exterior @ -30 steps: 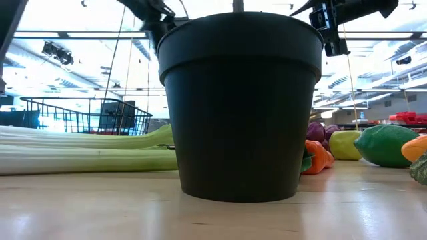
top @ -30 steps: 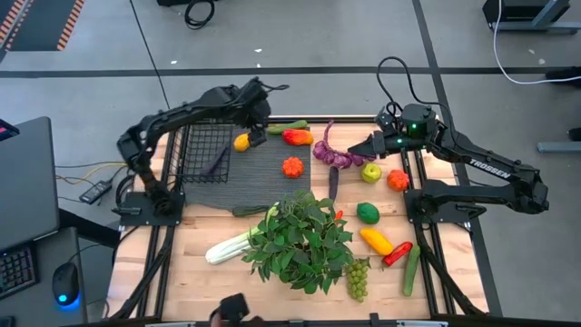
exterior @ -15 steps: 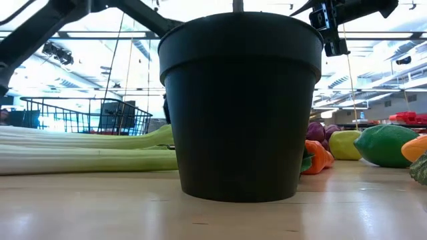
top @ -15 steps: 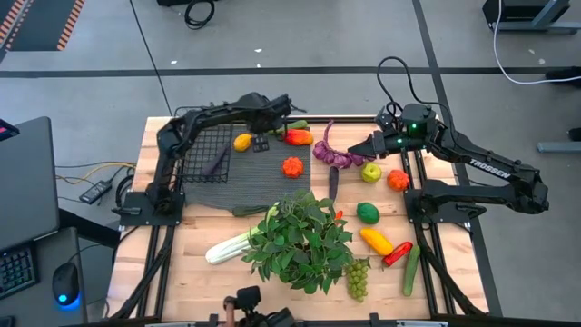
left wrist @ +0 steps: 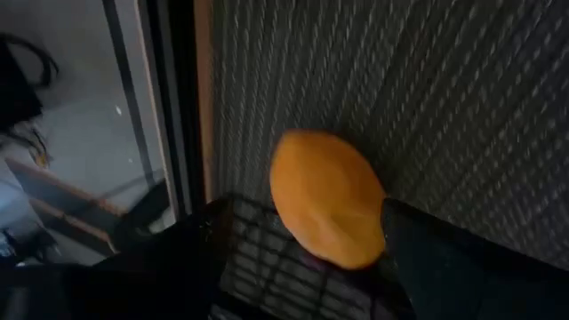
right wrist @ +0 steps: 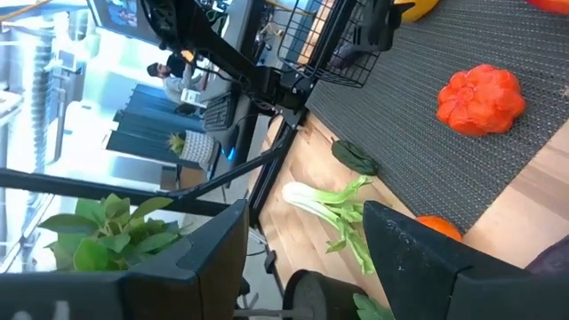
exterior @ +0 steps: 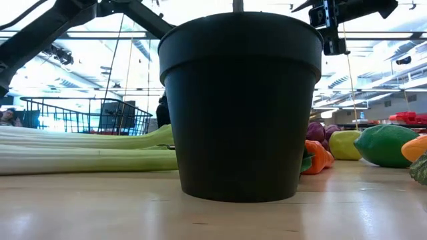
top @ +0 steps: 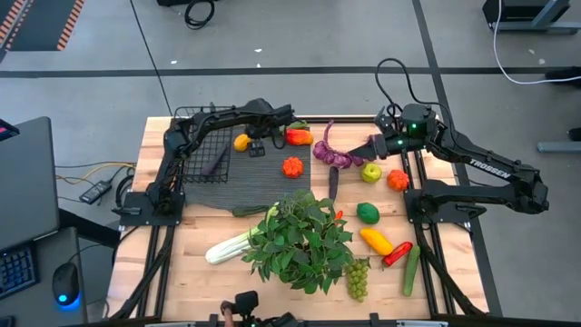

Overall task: Build produce basket
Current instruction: Put the yellow lemon into the wire basket, then put the green chili pepper into the wire basket

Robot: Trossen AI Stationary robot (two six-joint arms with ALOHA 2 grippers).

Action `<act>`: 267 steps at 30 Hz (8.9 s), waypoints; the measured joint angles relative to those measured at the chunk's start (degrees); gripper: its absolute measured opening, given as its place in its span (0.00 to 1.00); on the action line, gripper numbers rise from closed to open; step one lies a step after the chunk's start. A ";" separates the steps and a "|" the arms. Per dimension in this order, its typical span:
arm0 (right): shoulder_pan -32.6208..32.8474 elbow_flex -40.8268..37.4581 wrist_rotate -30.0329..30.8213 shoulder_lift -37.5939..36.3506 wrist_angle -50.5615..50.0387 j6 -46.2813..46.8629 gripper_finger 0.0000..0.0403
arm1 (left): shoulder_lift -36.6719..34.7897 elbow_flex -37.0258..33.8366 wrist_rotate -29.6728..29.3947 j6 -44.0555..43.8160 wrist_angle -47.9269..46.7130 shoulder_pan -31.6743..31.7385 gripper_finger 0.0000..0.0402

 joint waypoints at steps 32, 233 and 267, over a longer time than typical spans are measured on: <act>0.00 0.00 0.00 0.00 0.04 -0.01 0.57 | 3.94 0.04 6.63 -7.32 -2.17 5.30 0.78; 0.02 0.02 15.01 0.39 1.66 -4.26 0.57 | -39.54 -61.84 15.46 -26.23 47.73 -35.02 0.72; 0.97 0.02 14.62 0.76 1.68 -4.72 0.57 | -28.78 -51.23 18.83 -4.22 42.83 -28.76 0.72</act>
